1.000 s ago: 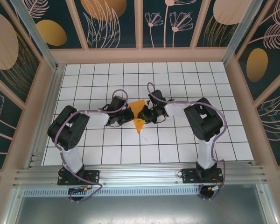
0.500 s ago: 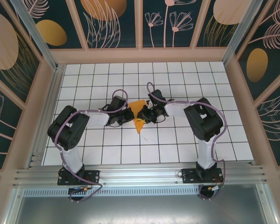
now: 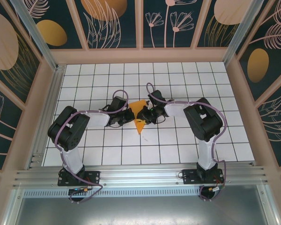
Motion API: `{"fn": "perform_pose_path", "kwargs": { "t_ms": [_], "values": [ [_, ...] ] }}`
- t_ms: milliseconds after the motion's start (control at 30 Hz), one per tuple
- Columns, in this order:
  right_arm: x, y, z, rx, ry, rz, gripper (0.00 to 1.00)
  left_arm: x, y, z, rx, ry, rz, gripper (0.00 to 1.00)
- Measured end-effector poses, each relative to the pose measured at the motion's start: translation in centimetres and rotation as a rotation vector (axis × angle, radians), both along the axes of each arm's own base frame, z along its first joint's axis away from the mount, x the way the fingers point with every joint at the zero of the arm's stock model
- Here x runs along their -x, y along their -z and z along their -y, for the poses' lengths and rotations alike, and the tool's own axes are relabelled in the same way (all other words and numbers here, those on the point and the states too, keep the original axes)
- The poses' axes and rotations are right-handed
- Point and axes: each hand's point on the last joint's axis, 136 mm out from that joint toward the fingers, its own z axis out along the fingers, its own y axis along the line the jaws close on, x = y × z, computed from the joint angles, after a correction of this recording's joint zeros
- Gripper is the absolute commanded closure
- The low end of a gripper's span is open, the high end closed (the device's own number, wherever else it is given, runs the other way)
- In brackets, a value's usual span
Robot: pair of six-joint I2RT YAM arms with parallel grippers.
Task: Fold a paper plane with a square sheet of paper (pick it up from the middle)
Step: Third fold the triangle at the center of the table.
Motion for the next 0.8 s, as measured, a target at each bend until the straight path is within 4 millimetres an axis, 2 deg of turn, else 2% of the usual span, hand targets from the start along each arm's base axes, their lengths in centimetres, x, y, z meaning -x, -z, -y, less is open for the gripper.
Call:
{"fn": "perform_pose_path", "kwargs": {
  "t_ms": [300, 533, 700, 800],
  "values": [
    [0.0, -0.2, -0.2, -0.007, -0.017, 0.009, 0.63, 0.0, 0.0, -0.1, -0.004, -0.003, 0.000, 0.93],
    [0.0, -0.5, -0.5, -0.025, -0.028, 0.013, 0.55, 0.1, -0.3, -0.9, -0.040, -0.027, -0.004, 0.92],
    [0.0, -0.6, -0.5, -0.031, -0.029, 0.012, 0.58, 0.1, -2.5, -1.3, -0.028, -0.048, 0.031, 0.91],
    [0.0, -0.5, -0.4, -0.028, -0.027, 0.011, 0.66, 0.2, -3.9, -1.4, -0.005, -0.055, 0.061, 0.90]
  ]
}}
